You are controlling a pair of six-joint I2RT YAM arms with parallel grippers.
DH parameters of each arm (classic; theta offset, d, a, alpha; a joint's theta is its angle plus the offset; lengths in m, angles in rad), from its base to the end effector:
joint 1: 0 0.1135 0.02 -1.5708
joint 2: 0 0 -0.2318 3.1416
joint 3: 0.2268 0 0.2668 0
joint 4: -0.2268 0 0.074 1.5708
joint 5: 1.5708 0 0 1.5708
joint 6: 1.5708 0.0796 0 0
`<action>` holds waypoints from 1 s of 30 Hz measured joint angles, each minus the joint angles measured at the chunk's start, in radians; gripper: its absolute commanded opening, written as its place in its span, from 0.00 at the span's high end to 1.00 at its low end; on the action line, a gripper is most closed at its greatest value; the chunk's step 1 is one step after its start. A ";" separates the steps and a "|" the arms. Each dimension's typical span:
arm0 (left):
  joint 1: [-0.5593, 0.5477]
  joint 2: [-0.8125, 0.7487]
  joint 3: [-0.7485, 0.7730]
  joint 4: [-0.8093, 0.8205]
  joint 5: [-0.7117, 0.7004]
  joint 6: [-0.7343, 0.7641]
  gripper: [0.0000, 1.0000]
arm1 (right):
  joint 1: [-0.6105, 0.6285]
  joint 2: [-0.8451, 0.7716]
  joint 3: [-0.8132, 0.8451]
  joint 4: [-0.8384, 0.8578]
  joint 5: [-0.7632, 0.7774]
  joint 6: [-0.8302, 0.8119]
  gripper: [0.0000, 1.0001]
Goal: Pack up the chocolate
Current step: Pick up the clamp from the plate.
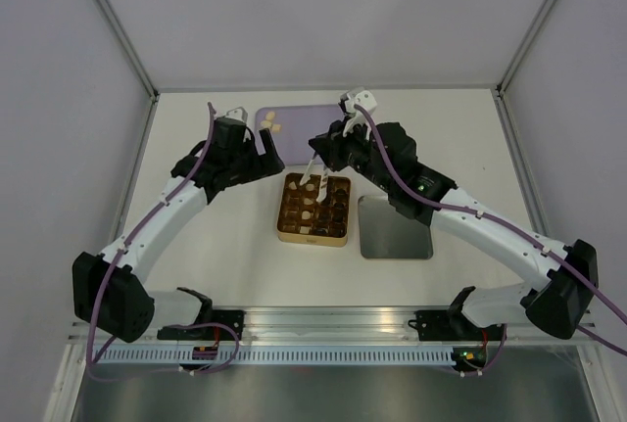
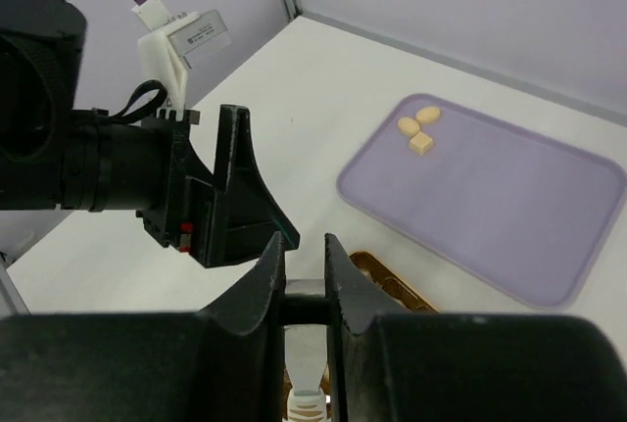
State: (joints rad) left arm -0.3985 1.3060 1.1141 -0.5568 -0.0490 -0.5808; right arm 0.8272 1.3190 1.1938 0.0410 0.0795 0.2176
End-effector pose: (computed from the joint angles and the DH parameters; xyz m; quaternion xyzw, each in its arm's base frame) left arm 0.3134 -0.1277 0.2420 -0.0932 0.9117 -0.1681 0.3631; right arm 0.2622 0.2758 0.3522 -0.1951 0.7098 0.3120 0.6006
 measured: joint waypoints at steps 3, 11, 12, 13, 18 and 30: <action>-0.001 -0.042 -0.048 0.058 0.103 0.047 0.00 | 0.000 0.005 0.005 -0.062 0.041 0.045 1.00; -0.043 -0.274 -0.263 0.364 0.549 0.241 0.00 | -0.028 0.034 0.074 -0.233 0.079 0.196 1.00; -0.058 -0.276 -0.267 0.393 0.589 0.263 0.00 | -0.032 0.034 0.077 -0.241 0.069 0.213 1.00; -0.074 -0.273 -0.268 0.421 0.621 0.281 0.00 | -0.033 0.034 0.077 -0.245 0.052 0.230 1.00; -0.130 -0.198 -0.253 0.515 0.695 0.338 0.00 | -0.032 0.031 0.079 -0.251 -0.023 0.297 1.00; -0.188 -0.109 -0.228 0.575 0.715 0.373 0.46 | -0.032 0.009 0.079 -0.261 -0.018 0.457 0.99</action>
State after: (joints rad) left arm -0.5869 1.1965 0.8860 0.0177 0.6659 -0.2073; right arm 0.7956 1.3281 1.2724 -0.2199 0.0616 0.6743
